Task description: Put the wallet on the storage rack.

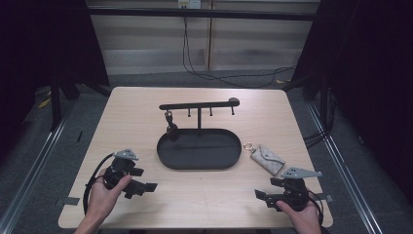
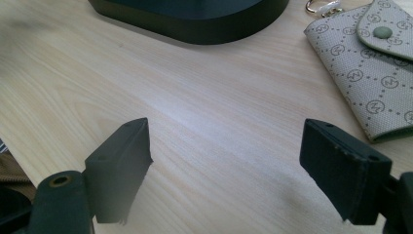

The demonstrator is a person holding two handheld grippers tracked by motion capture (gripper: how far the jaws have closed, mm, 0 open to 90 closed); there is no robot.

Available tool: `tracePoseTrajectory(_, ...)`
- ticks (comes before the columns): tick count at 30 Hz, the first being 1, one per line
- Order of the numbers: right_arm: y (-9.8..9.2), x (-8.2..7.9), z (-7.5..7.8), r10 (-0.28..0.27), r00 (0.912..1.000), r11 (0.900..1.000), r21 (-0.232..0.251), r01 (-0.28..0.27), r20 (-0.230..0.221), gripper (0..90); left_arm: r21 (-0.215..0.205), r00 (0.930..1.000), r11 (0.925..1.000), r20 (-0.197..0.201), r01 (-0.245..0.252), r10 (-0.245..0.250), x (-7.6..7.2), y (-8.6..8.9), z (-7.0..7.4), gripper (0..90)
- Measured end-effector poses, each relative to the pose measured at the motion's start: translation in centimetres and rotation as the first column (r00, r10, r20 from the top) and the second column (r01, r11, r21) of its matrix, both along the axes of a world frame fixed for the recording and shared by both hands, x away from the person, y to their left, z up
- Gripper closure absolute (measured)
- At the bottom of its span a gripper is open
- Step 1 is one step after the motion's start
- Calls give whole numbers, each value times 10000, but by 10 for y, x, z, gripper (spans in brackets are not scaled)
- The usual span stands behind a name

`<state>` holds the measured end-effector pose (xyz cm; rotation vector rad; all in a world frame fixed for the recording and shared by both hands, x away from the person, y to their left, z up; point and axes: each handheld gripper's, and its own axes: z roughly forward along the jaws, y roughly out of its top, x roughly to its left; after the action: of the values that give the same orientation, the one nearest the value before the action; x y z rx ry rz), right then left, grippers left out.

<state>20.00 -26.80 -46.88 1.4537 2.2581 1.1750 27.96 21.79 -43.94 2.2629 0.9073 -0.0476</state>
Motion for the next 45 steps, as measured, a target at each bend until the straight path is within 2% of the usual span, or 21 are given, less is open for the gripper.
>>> tracePoseTrajectory(3, 0, 0, 0, 0, 10000, 10000, 34, 0, -4, 189, -127, 9996, 9997, 166, 228, -226, -11, 3, -5, 169)
tracePoseTrajectory(7, -1, 3, -1, 46, 9999, 10000, 10, -46, -114, 190, -187, 9998, 9997, 111, 158, -156, -27, 11, -12, 179)
tracePoseTrajectory(8, -1, 4, -1, 52, 9999, 10000, 25, -52, -152, 190, -316, 9999, 9994, 63, 162, -160, -29, 14, -13, 186)
tracePoseTrajectory(9, -1, 5, -1, 51, 9999, 10000, 44, -51, -155, 189, -623, 9999, 9980, -18, 133, -134, -32, 18, -15, 189)
tracePoseTrajectory(10, -2, 5, -1, 66, 9999, 9999, 78, -65, -147, 189, -631, 9999, 9980, 34, 107, -105, -33, 20, -15, 192)
tracePoseTrajectory(11, -2, 5, 0, 40, 9998, 10000, 91, -39, -199, 189, -786, 9998, 9969, 207, -21, 38, -35, 24, -16, 192)
tracePoseTrajectory(13, -3, 6, 0, -23, 9993, 9999, 136, 28, -367, 185, -1204, 9996, 9926, 221, -133, 161, -38, 30, -17, 192)
tracePoseTrajectory(14, -4, 7, 0, 6, 9992, 9999, 154, 1, -406, 185, -1282, 9995, 9916, 259, -167, 202, -41, 31, -18, 192)
tracePoseTrajectory(16, -4, 8, 0, 19, 9989, 9999, 128, -13, -475, 185, -1314, 9991, 9912, 391, -129, 181, -46, 32, -21, 192)
tracePoseTrajectory(21, -5, 15, 9, -84, 9978, 9999, -118, 76, -650, 176, -1288, 9994, 9917, 334, -3, 46, -54, 27, -27, 202)
tracePoseTrajectory(22, -3, 17, 11, -176, 9969, 9993, -348, 150, -765, 176, -1393, 9995, 9902, 325, 74, -29, -54, 25, -29, 202)
tracePoseTrajectory(24, 0, 22, 16, -293, 9950, 9963, -827, 214, -951, 176, -1297, 9987, 9913, 490, 206, -143, -53, 19, -28, 202)
tracePoseTrajectory(27, 2, 33, 24, -215, 9962, 9971, -740, 153, -840, 176, -1359, 9981, 9907, 615, 116, -33, -53, 16, -26, 202)
tracePoseTrajectory(30, 4, 43, 29, -237, 9966, 9941, -1076, 151, -793, 178, -1410, 9986, 9900, 530, -16, 92, -54, 18, -27, 202)
tracePoseTrajectory(33, 0, 51, 32, -375, 9959, 9927, -1171, 277, -820, 180, -1384, 9984, 9903, 525, -110, 184, -54, 22, -27, 202)
tracePoseTrajectory(39, -9, 61, 36, -587, 9919, 9884, -1461, 419, -1123, 184, -1390, 9981, 9903, 601, -11, 95, -54, 23, -26, 203)
tracePoseTrajectory(40, -8, 64, 38, -710, 9892, 9830, -1775, 475, -1286, 199, -1397, 9980, 9902, 633, 70, 18, -54, 21, -27, 203)
tracePoseTrajectory(41, -8, 66, 40, -718, 9888, 9798, -1948, 454, -1308, 197, -1398, 9980, 9901, 636, 83, 6, -54, 21, -27, 203)
tracePoseTrajectory(43, -8, 70, 44, -522, 9883, 9814, -1904, 243, -1431, 193, -1352, 9981, 9908, 608, 68, 14, -54, 20, -28, 203)
tracePoseTrajectory(45, -9, 76, 47, -586, 9868, 9778, -2079, 263, -1507, 193, -1337, 9982, 9909, 598, 149, -69, -54, 19, -28, 203)
